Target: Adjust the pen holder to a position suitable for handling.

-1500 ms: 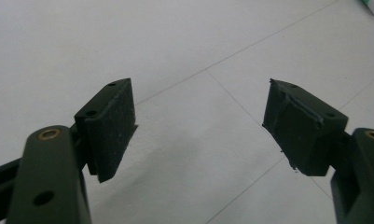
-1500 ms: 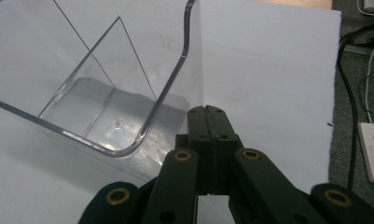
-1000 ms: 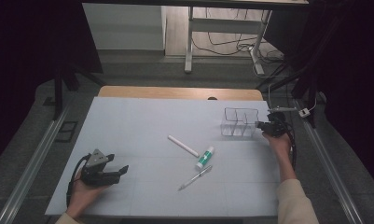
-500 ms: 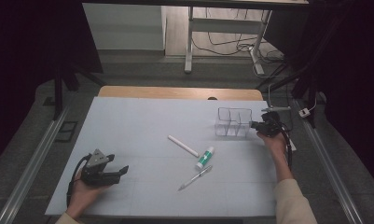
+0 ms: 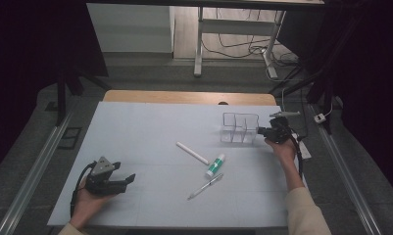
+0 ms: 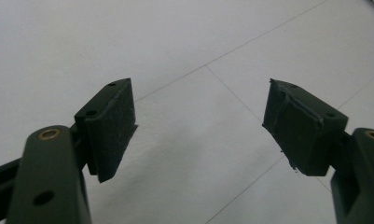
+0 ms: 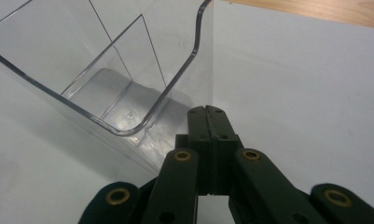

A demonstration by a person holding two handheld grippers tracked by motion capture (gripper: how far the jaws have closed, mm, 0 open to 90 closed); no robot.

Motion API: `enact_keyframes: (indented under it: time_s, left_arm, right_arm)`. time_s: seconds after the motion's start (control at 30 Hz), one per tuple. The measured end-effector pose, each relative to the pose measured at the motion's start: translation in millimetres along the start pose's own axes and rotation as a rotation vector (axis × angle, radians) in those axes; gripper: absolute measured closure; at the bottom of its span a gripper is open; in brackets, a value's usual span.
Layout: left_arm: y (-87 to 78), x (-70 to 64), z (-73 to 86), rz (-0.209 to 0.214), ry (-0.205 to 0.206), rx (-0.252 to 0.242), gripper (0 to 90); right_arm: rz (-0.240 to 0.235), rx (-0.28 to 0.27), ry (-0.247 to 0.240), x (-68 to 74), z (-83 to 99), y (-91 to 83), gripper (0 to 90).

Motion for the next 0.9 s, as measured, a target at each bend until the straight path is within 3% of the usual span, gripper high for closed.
enact_keyframes:
  time_s: [0.9]
  left_arm:
    - [1.2,-0.6,-0.7,0.000,0.004,0.002,25.3]
  right_arm:
    - [-0.058,-0.001,-0.027,28.5,-10.7,24.6,88.9]
Point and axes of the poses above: each handheld gripper's, and its own axes: y roughly forward along the jaws, z roughly out of its underside, x roughly to its left, the point moved 1 cm from there along y, roughly forward along the jaws, and after that the axes turned 11 degrees about -z, right-handed, at the moved point
